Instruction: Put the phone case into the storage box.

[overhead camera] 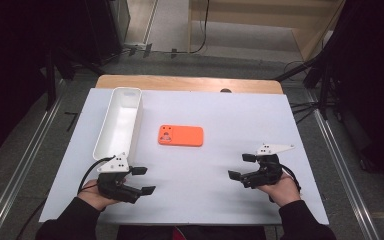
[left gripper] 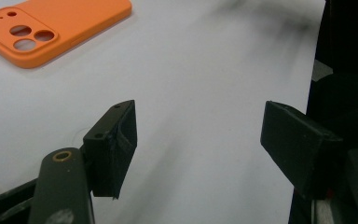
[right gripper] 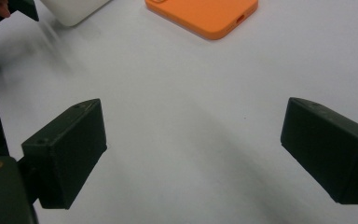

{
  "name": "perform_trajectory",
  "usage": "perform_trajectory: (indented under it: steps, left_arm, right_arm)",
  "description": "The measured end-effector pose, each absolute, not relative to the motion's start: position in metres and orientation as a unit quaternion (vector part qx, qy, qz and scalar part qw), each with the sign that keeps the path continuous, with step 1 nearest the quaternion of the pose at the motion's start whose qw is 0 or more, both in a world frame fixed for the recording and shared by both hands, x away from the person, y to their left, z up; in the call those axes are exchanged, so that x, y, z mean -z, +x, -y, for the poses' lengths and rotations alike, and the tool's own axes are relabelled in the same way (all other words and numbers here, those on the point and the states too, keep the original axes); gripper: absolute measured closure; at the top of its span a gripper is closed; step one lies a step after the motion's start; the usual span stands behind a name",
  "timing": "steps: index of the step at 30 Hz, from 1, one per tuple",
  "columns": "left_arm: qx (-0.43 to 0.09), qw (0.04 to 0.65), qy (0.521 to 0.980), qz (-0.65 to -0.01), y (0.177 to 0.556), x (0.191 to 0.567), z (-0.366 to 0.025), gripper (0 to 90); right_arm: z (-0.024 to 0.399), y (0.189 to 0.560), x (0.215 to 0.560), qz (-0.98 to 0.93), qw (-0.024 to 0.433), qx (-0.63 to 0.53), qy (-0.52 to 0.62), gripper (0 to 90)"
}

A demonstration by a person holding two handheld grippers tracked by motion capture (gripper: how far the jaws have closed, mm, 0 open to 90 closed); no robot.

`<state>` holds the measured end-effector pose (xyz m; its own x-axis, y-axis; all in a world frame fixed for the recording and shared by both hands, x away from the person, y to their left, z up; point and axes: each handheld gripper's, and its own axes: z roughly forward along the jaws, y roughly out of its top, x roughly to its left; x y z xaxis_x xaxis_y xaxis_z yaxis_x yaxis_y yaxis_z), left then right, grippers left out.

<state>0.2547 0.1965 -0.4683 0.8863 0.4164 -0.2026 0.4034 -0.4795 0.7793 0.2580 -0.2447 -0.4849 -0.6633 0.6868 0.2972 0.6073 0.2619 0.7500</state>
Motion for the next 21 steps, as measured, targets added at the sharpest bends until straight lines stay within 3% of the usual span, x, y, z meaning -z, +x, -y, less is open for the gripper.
perform_trajectory:
  steps: [21]
  left_arm:
    - [-0.005,0.45,0.861,-0.237,0.254,0.468,-0.197,27.4]
  right_arm:
    - [0.232,0.274,0.485,-0.796,0.031,-0.457,0.396,5.8]
